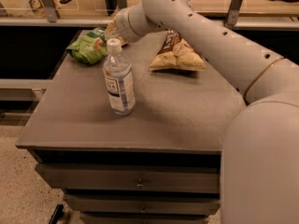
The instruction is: Move green rice chip bag near blue plastic bottle
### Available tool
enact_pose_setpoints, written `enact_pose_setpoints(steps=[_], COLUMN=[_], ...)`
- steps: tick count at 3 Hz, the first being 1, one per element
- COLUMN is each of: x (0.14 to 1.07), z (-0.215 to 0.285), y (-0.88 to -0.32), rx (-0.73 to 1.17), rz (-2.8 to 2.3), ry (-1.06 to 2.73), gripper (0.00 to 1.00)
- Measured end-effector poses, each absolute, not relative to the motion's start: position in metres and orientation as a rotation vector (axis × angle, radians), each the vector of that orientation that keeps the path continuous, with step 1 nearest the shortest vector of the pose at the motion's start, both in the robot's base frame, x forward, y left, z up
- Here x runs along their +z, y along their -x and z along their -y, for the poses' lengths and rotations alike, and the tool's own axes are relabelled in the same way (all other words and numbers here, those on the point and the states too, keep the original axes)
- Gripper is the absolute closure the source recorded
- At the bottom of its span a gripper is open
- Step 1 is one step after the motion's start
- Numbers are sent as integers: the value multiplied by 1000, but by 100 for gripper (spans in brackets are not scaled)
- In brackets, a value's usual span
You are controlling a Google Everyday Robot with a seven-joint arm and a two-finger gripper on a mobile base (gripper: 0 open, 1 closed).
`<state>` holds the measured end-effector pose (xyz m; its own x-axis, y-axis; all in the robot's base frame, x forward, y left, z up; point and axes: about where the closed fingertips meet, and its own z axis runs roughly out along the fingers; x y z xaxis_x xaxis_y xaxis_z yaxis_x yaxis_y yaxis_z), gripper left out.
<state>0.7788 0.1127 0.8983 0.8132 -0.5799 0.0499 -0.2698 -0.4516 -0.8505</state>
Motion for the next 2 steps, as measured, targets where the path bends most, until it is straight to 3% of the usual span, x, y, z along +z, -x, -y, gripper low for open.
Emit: enact_pose_setpoints(steps=[1, 2], x=[898, 897], z=[-120, -123], y=[-778, -777], rx=[-424, -419], rz=[-611, -610], ry=[2038, 2040], gripper=[84, 60])
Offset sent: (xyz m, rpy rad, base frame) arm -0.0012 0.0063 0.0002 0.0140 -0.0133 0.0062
